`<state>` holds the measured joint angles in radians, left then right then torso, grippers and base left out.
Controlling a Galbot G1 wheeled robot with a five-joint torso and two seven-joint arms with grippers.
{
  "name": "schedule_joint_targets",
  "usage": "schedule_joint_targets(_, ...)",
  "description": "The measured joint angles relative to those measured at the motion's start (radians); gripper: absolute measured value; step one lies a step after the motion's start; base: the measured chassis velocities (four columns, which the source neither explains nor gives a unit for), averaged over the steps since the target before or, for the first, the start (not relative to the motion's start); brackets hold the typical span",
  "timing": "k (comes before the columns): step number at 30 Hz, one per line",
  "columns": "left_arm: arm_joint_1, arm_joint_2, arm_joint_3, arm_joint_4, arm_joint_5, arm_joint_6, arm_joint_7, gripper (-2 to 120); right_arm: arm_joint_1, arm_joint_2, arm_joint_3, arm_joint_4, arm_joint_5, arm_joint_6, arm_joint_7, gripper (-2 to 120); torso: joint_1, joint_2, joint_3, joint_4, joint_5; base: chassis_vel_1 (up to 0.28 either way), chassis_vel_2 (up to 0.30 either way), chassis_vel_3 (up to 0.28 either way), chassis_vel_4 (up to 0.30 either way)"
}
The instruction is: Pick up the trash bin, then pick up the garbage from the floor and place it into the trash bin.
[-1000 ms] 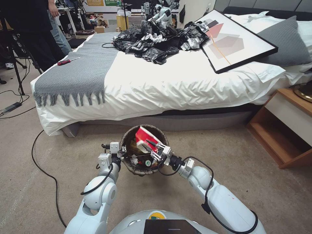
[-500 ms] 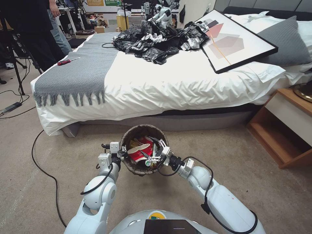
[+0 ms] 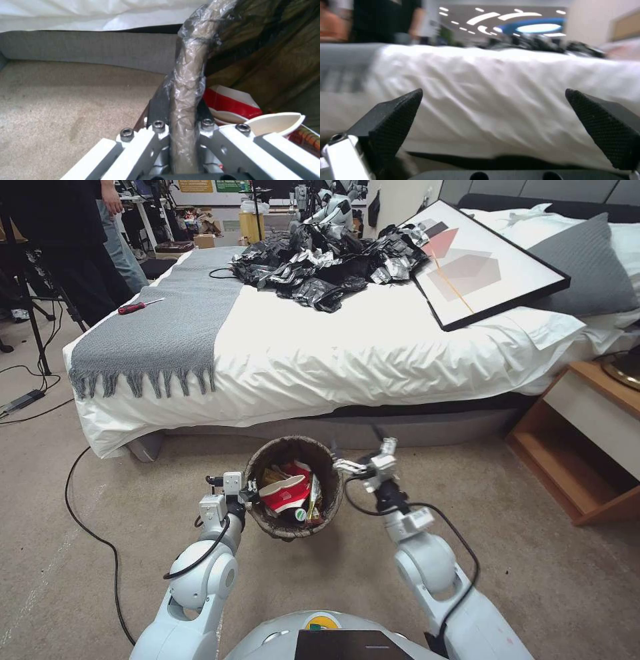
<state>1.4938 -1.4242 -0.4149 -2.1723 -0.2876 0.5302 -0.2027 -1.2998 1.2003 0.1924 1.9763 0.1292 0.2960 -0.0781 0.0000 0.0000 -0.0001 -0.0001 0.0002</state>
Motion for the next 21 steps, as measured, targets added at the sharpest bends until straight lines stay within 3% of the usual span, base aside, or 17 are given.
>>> schedule_joint_targets(1, 0.0, 0.002, -0.003, 0.003, 0.0, -0.001, 0.0, 2, -0.053, 0.026, 0.041, 0.039, -0.015, -0.015, 0.066, 100, 0.0, 0.0, 0.0, -0.0003, -0.0001, 0.0, 0.0, 0.0, 0.0)
schedule_joint_targets(2, 0.0, 0.002, -0.003, 0.003, 0.0, -0.001, 0.0, 2, -0.053, 0.026, 0.041, 0.039, -0.015, -0.015, 0.066, 100, 0.0, 0.0, 0.0, -0.0003, -0.0001, 0.0, 0.0, 0.0, 0.0)
schedule_joint_targets(4, 0.001, 0.003, -0.003, 0.003, -0.005, -0.004, 0.0, 2, -0.159, 0.087, 0.152, 0.063, -0.046, -0.01, 0.155, 100, 0.0, 0.0, 0.0, -0.0003, -0.0002, 0.0, 0.0, 0.0, 0.0)
schedule_joint_targets(8, 0.005, 0.002, 0.002, -0.005, -0.007, -0.004, 0.0, 2, -0.213, 0.117, 0.224, 0.02, -0.053, 0.054, 0.149, 100, 0.0, 0.0, 0.0, -0.0001, -0.0002, 0.0, 0.0, 0.0, 0.0)
schedule_joint_targets(21, 0.012, 0.006, -0.002, -0.03, -0.01, 0.0, 0.002, 2, -0.181, 0.129, 0.238, -0.04, -0.048, 0.087, 0.129, 100, 0.0, 0.0, 0.0, 0.0002, -0.0001, 0.018, 0.016, 0.018, 0.02)
